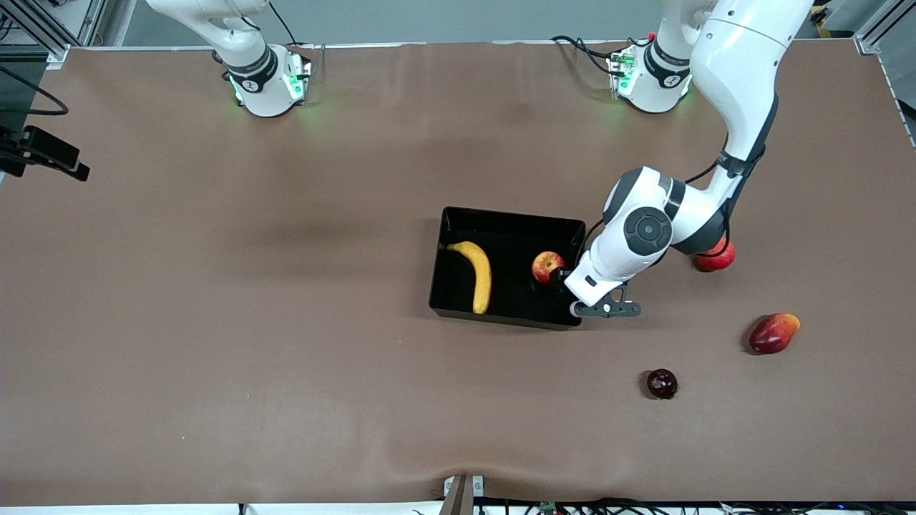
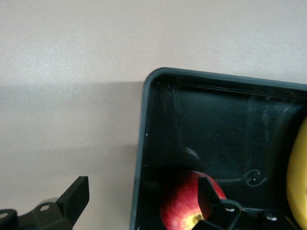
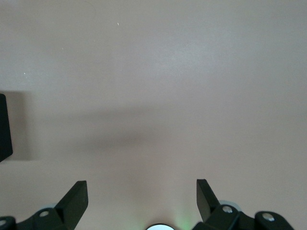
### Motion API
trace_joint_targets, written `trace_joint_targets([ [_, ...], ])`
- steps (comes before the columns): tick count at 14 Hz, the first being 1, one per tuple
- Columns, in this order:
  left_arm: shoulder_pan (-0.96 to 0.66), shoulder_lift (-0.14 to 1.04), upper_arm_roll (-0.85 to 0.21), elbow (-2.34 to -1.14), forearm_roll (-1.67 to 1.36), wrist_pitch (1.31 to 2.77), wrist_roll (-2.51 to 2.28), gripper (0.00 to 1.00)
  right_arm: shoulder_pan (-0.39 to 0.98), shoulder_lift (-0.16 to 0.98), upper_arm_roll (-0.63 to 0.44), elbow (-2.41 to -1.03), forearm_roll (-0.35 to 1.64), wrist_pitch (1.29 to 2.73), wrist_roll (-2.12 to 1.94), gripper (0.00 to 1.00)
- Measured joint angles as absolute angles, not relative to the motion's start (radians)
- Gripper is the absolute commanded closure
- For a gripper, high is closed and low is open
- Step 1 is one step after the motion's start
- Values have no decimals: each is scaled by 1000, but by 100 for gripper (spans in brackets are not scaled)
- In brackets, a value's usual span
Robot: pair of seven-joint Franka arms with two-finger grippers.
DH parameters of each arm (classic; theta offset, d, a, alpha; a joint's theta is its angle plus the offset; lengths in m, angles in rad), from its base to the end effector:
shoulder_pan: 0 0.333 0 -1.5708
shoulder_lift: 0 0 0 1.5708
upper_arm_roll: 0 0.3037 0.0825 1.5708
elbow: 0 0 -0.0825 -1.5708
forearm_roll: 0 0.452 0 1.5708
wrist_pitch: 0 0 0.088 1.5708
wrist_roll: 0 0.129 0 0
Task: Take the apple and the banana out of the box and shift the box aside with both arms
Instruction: 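Close the left gripper on the apple inside the box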
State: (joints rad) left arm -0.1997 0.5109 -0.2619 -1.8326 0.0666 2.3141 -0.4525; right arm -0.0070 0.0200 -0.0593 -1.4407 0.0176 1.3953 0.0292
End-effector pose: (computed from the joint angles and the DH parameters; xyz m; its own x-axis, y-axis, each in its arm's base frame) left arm 0.6187 -0.3020 0.1807 0.9988 -0.0246 -0.0433 -0.0217 -0.9976 0.0661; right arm 0.6070 -0.0374 0.6322 0.9936 -0.0922 -0.0657 -0.0933 -0.9955 -0.0144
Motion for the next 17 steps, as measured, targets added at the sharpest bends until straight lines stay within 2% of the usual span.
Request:
trace_joint_targets([
  [7,-256,449,-264,-1814,67,2257,-613,0,-7,21,-59,-1441,18,1395,29,0],
  [17,-330,507,-263,-1820,97,2215,-892,0,-7,21,-59,-1441,18,1395,29,0],
])
